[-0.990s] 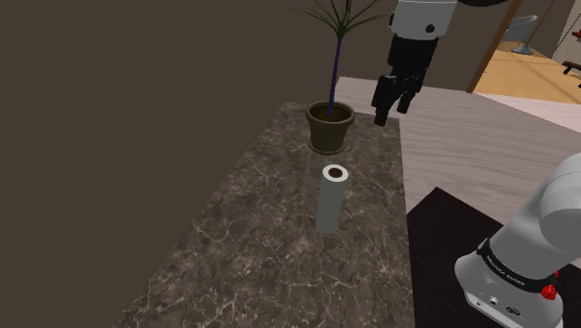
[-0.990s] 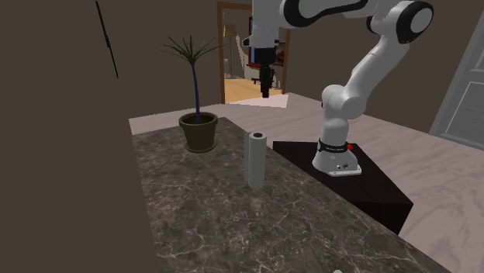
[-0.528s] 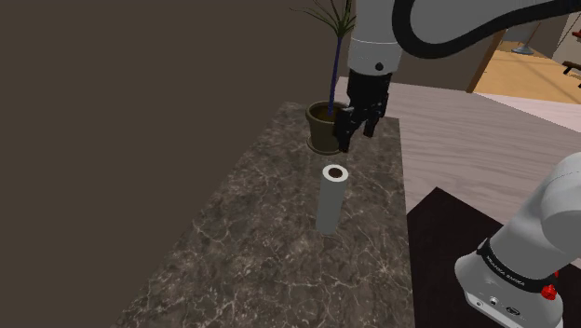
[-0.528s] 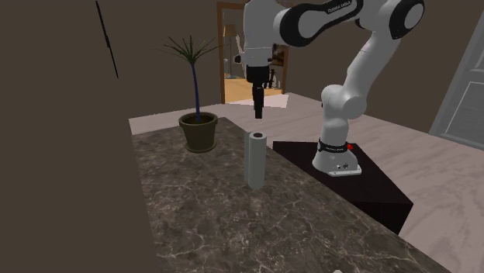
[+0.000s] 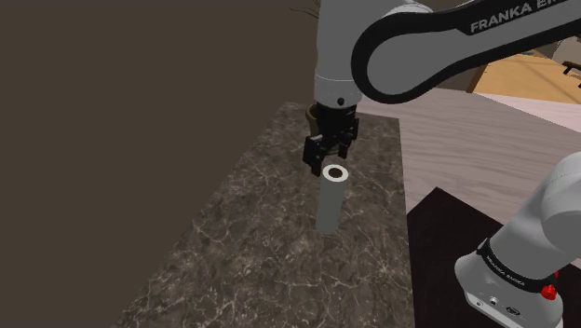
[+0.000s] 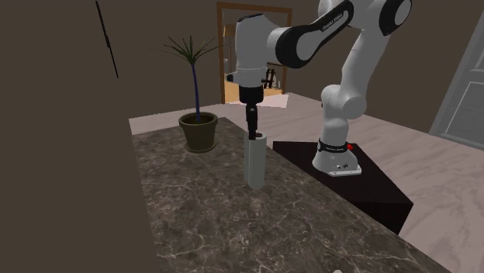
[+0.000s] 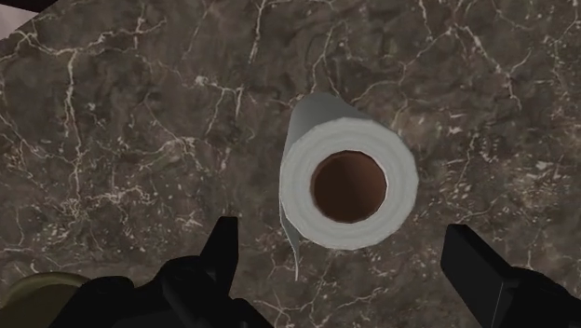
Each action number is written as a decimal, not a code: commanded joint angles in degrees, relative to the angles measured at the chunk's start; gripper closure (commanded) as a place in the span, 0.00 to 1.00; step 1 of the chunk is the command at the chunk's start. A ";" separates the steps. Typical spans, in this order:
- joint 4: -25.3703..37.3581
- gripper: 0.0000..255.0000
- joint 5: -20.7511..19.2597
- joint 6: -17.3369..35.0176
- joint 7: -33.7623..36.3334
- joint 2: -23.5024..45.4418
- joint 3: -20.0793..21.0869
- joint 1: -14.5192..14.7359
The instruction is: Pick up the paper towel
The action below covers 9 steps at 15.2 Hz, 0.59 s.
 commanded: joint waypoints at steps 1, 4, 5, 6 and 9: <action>-0.89 0.00 -0.08 1.52 0.33 0.60 0.35 0.06; -2.40 0.00 -0.27 3.98 0.56 1.59 0.71 0.03; -2.70 0.00 -0.31 4.45 0.60 1.79 0.78 0.03; -2.69 0.00 -0.32 4.45 0.61 1.80 0.78 0.03; -2.58 1.00 -0.42 4.53 0.56 1.99 0.75 -0.05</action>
